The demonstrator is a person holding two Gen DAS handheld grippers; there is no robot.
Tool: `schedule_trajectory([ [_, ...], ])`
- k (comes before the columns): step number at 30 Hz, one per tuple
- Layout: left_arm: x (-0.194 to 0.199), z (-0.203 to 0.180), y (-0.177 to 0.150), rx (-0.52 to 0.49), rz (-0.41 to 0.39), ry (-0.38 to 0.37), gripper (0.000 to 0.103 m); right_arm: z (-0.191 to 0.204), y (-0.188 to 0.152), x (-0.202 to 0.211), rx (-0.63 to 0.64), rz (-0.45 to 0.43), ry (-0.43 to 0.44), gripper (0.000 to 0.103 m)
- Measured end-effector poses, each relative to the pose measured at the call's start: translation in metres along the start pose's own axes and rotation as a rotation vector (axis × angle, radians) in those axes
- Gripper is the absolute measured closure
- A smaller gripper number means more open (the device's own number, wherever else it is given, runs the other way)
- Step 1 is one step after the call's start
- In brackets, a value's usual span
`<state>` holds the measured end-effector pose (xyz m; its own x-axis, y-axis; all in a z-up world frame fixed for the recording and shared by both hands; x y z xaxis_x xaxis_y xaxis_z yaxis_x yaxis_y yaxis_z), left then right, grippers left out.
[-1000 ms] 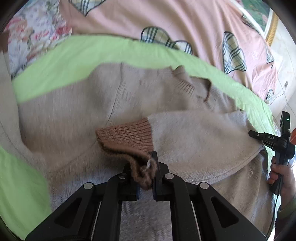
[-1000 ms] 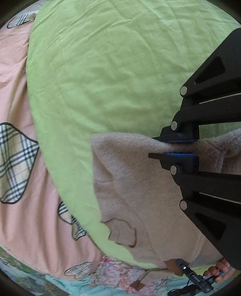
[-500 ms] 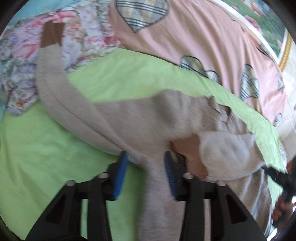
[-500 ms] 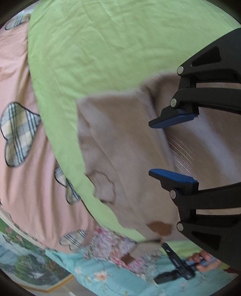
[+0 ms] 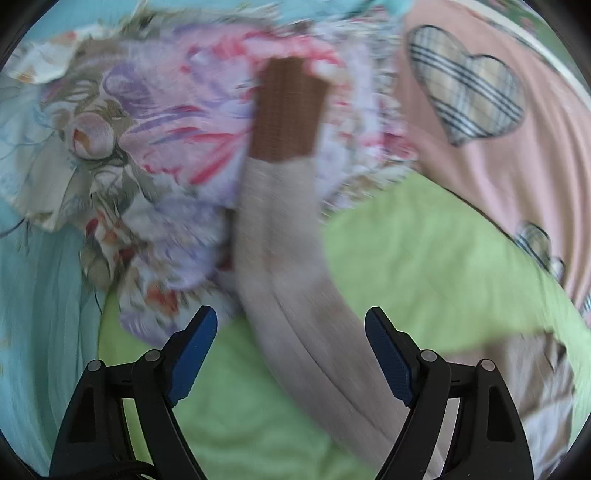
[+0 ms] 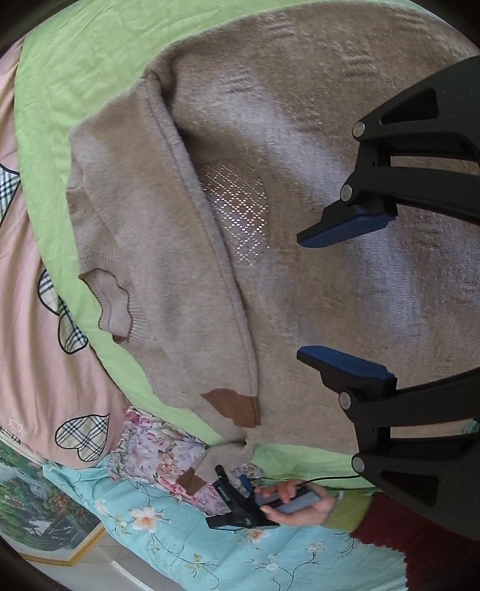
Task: Fold small clothes
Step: 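Release the sleeve on the sweater body with the right gripper, then lift the other sleeve by its cuff with the left gripper and fold it across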
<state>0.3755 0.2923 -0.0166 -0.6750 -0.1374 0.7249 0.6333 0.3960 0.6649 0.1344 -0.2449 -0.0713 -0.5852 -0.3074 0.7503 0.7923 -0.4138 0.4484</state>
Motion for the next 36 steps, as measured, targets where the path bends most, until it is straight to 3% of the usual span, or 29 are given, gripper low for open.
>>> schedule_trajectory([
  [4, -0.028, 0.007, 0.019, 0.033, 0.024, -0.005, 0.023, -0.001, -0.001, -0.003, -0.014, 0.009, -0.004, 0.046],
  [5, -0.032, 0.006, 0.023, 0.026, 0.014, 0.0, 0.038, -0.001, -0.002, -0.004, -0.014, 0.011, -0.002, 0.046],
  [6, -0.036, 0.002, 0.026, 0.016, 0.013, -0.011, 0.07, -0.001, -0.002, -0.004, -0.015, 0.012, -0.001, 0.046],
  [7, -0.037, -0.001, 0.027, 0.015, 0.023, -0.028, 0.088, -0.002, -0.002, -0.004, -0.017, 0.012, -0.001, 0.046],
  [8, -0.036, -0.006, 0.027, 0.016, 0.026, -0.054, 0.093, -0.002, -0.003, -0.004, -0.018, 0.011, -0.005, 0.046],
  [16, 0.042, -0.092, -0.013, -0.171, -0.073, -0.188, 0.096, -0.005, -0.009, 0.001, -0.046, 0.0, 0.006, 0.046],
  [20, 0.086, -0.158, -0.057, -0.278, -0.082, -0.326, 0.096, -0.007, -0.009, 0.009, -0.055, -0.016, 0.013, 0.046],
  [26, 0.124, -0.249, -0.128, -0.388, -0.02, -0.488, 0.096, -0.022, -0.012, 0.028, -0.088, -0.053, 0.002, 0.046],
  [36, 0.147, -0.361, -0.222, -0.537, 0.046, -0.614, 0.096, -0.061, -0.019, 0.056, -0.176, -0.11, -0.025, 0.046],
])
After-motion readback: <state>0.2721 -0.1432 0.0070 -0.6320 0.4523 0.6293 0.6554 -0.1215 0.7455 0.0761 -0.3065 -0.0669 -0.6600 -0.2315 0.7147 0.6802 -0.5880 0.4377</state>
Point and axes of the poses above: each gripper's, at about its wrist camera, not at the fingertips, and x roughly against the way its jaws point, z to its left, y to its top, the point moved 7 cm from there along -x, roughly the way its jaws point, and after that the axes turned 1 degree about -y, right-handed, at the moved point
